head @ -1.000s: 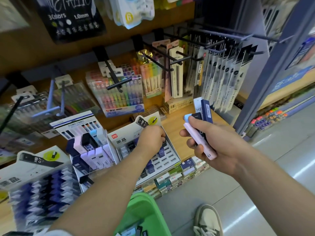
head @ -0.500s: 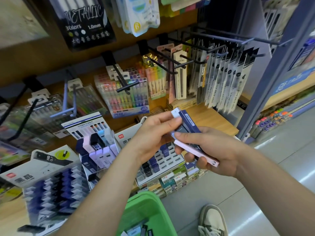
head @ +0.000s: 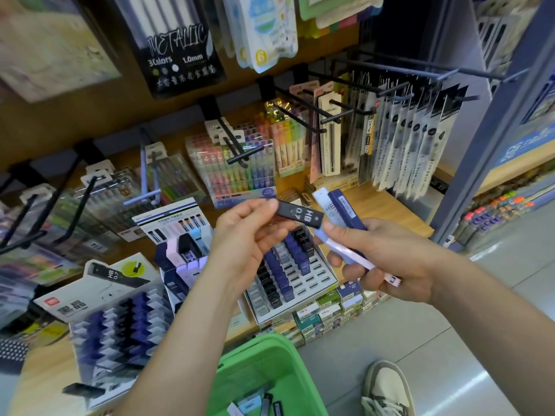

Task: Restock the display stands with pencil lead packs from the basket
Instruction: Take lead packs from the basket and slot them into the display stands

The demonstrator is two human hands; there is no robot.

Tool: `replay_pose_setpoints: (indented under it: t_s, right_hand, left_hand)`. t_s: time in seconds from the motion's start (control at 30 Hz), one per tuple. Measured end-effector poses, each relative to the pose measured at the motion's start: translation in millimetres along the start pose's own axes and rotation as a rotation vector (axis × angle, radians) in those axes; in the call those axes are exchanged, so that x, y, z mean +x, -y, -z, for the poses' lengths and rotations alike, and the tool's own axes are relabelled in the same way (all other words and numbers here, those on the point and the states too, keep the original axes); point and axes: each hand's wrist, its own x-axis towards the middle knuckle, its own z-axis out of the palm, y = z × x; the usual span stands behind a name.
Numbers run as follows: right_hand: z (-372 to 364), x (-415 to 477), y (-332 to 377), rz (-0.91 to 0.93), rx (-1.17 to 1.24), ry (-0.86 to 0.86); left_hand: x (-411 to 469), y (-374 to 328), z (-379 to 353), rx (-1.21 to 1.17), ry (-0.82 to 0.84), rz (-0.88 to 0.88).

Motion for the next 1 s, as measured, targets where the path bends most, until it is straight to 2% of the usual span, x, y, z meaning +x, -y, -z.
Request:
replay_pose_setpoints:
  t_s: [0.1,0.2,0.3,0.37,0.47,0.57,0.67,0.77,0.83,1.0]
  right_hand:
    - [1,1,0,0.032,0.067,-0.065]
    - [-3,0,2,0.062,0.048,-0.034]
    - [-7,-1,1,0.087,-0.024,-0.018]
    - [-7,-1,0,0.096,-0.03,-0.065]
    - [-7,1,1,0.103,0.002,-0.15]
    - [-5,2,2,0.117,0.045,-0.189]
    - [-3,2,3,0.132,0.108,-0.244]
    - [2,1,6,0.16,0.17,-0.284]
    - [6,1,6,0.172,0.196,-0.303]
    - [10,4,6,0.168,0.219,-0.337]
  left_hand:
    - [-6,3,3,-0.126,-0.036,0.033]
    - [-12,7,1,-0.176,-0.02,0.042]
    - [-13,10,4,0.034,0.024,0.031]
    - [-13,13,6,0.204,0.043,-0.002]
    - [-9,13,15,0.47,-0.048,-0.076]
    - [-1,15,33,0.695,-0.005,-0.021]
    - [7,25,41,0.733,0.015,0.049]
    - [19,43,36,0.711,-0.022,0.018]
    - [31,55,31,0.835,-0.073,-0.065]
    - [59,80,11,1.124,-0.034,-0.178]
